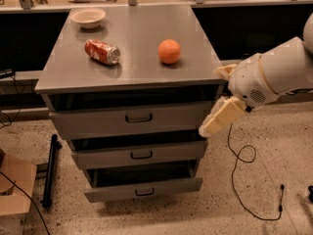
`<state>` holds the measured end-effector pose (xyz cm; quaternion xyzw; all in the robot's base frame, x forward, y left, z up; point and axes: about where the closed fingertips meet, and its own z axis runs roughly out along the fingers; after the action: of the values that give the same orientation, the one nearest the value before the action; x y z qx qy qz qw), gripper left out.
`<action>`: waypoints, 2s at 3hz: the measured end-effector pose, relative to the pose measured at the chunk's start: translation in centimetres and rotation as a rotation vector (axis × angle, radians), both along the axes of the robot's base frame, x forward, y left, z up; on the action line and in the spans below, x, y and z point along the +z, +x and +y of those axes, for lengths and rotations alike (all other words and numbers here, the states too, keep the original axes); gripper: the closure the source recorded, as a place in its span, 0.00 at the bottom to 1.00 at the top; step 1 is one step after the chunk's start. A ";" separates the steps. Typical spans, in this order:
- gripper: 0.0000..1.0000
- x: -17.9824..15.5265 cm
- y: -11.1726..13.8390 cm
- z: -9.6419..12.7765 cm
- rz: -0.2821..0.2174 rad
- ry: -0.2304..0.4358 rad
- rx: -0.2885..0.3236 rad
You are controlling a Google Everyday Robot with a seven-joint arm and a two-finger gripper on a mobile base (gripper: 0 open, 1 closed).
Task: Open middle drawer
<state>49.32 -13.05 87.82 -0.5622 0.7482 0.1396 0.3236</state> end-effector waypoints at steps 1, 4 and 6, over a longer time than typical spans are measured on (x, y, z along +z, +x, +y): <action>0.00 -2.7 0.4 1.4 0.035 -0.015 0.033; 0.00 -18.2 3.7 5.1 0.096 0.196 0.014; 0.00 -25.7 5.4 4.5 0.156 0.257 -0.033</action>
Offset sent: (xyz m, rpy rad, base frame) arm 0.0239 0.0467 -0.1316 0.1066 0.1020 0.0502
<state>54.71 -8.58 62.09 -0.4914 0.7561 0.2722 0.3359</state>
